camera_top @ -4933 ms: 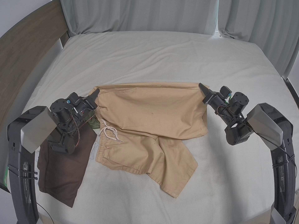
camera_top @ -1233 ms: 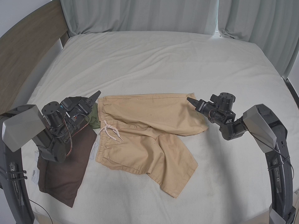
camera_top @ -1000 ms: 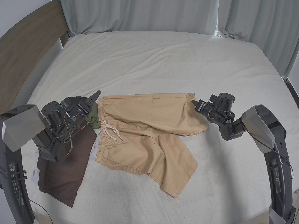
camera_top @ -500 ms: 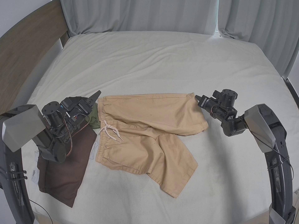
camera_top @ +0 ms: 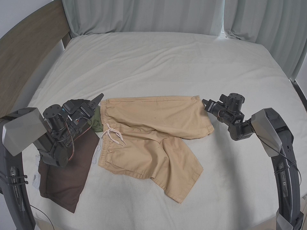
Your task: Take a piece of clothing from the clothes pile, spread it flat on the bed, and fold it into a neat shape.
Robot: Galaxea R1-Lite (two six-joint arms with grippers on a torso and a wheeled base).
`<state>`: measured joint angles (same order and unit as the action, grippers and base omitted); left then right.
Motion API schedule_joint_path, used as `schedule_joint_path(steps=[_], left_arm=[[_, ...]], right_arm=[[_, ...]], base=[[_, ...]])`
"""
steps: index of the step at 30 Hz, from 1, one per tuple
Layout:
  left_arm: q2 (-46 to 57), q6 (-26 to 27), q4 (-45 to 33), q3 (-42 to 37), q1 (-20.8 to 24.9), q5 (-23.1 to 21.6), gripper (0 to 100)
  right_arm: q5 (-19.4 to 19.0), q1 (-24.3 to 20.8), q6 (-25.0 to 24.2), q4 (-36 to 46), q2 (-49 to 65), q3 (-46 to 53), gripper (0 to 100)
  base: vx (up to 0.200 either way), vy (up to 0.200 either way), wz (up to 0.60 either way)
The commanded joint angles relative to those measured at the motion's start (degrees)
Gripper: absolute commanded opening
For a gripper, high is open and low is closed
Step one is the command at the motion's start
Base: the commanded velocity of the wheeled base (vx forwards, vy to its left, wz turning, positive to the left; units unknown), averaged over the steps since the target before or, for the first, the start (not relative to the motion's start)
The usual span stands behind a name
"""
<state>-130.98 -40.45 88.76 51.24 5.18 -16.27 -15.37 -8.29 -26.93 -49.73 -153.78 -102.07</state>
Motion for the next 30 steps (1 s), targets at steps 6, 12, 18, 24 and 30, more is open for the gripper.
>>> schedule_joint_path(steps=[6, 12, 18, 24, 30], left_arm=[[-0.33, 0.11, 0.01, -0.08, 0.36, 0.01, 100], [-0.24, 0.11, 0.10, -0.17, 0.36, 0.01, 100], [0.19, 0.11, 0.10, -1.05, 0.18, -1.39, 100], [2.74, 0.19, 0.10, -3.86, 0.00, -4.12, 100], [5.82, 1.34, 0.10, -8.52, -0.35, -9.21, 100]], right_arm=[[-0.01, 0.29, 0.03, -0.55, -0.55, -0.14, 0], [0.08, 0.03, -0.05, -1.87, -0.55, -1.11, 100], [3.33, -0.59, 0.03, -4.15, 1.91, 0.12, 100], [3.07, -1.82, 0.12, -6.96, 13.95, 16.73, 100], [2.01, -4.02, 0.47, -7.40, 25.90, 33.17, 100]], base=[[0.000, 0.000, 0.00], [0.000, 0.000, 0.00], [0.000, 0.000, 0.00], [0.000, 0.000, 0.00], [0.000, 0.000, 0.00]])
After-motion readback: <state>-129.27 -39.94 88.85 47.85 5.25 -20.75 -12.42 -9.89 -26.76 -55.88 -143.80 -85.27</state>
